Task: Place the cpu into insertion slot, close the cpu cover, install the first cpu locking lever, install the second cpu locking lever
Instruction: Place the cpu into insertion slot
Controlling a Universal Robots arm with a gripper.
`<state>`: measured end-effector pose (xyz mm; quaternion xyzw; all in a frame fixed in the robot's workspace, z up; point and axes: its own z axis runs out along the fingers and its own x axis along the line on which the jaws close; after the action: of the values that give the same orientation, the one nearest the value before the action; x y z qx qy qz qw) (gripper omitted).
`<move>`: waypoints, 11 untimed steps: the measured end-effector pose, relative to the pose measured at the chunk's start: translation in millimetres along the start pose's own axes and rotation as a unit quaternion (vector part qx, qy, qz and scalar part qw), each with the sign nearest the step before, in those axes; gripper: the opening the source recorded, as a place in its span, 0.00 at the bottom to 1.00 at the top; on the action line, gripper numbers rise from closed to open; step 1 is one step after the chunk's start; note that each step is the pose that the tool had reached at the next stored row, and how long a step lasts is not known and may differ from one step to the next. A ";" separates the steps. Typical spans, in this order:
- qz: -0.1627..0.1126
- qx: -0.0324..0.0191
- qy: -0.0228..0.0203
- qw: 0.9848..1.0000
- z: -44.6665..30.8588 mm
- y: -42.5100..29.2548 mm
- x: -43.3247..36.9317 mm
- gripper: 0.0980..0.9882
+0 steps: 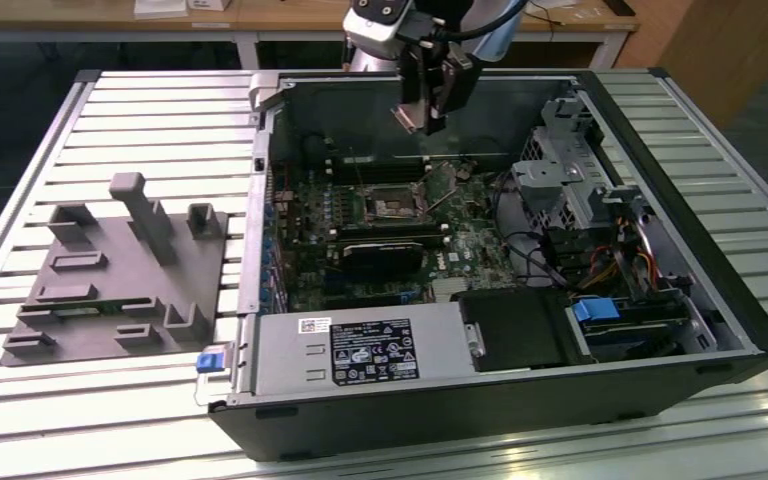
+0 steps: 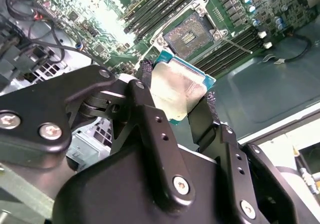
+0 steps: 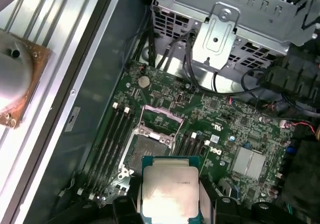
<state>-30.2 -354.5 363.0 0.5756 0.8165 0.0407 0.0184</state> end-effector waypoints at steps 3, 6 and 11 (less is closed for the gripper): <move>0.017 0.000 -0.002 1.000 0.3 -0.2 0.0 0.50; 0.035 -0.001 -0.003 0.999 0.6 -0.2 0.1 0.50; 0.066 -0.001 -0.006 0.998 1.1 -0.2 0.0 0.50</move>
<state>-30.4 -354.5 361.9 0.6285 0.7766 0.0392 0.0212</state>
